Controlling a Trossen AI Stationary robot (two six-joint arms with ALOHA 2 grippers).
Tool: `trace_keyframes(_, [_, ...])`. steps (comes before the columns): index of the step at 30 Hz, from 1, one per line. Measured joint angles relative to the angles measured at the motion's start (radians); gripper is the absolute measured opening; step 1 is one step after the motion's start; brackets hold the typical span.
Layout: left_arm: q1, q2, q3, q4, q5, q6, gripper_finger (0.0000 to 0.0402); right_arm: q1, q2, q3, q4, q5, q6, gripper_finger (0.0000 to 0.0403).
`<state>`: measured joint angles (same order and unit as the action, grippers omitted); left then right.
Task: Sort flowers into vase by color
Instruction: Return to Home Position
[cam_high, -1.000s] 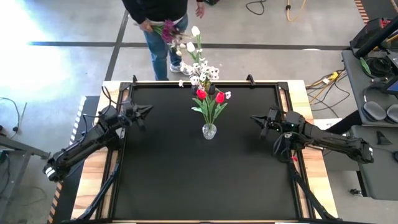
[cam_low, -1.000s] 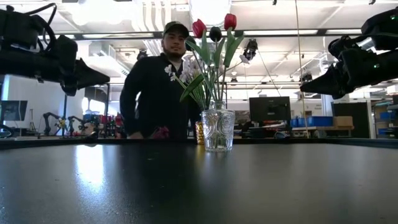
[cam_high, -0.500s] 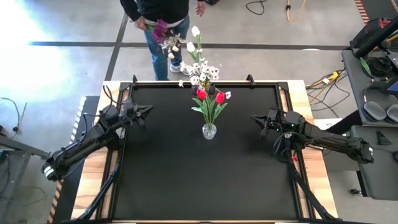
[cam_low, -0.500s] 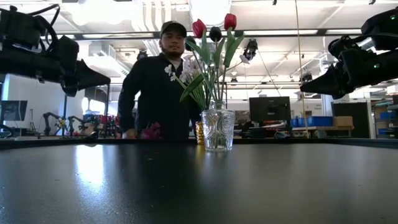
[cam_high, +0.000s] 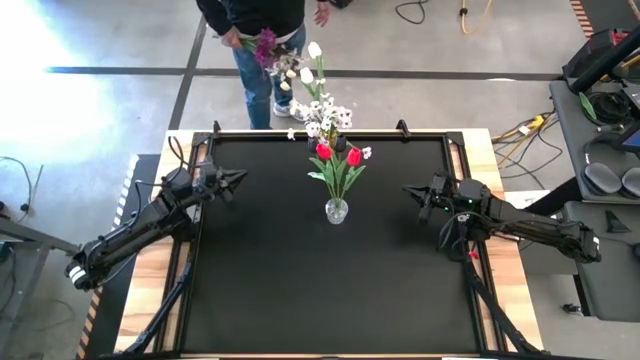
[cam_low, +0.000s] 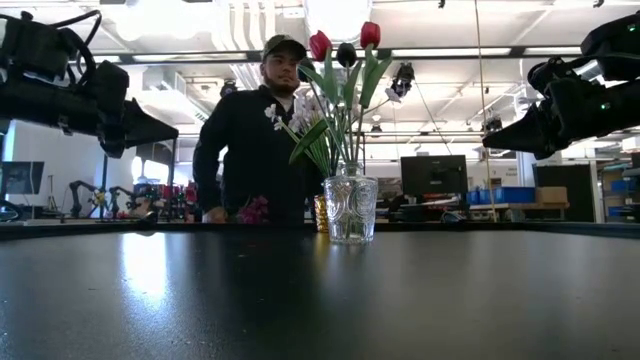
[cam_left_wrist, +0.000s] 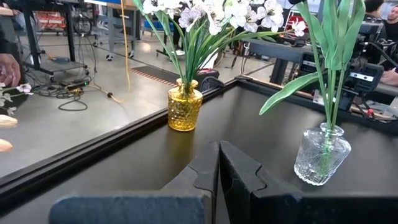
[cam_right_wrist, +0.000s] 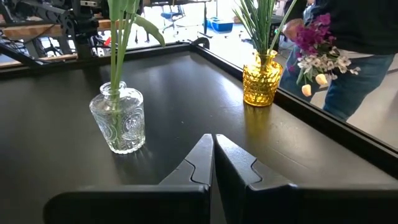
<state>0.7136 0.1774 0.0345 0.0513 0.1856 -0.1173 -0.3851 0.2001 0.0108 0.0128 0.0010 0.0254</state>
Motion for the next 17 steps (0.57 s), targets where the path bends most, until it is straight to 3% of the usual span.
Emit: trace_keyframes(17, [0.0,0.011,0.0,0.0,0.0,0.0,0.0,0.0,0.0,0.0,0.0,0.0,0.0,0.0009])
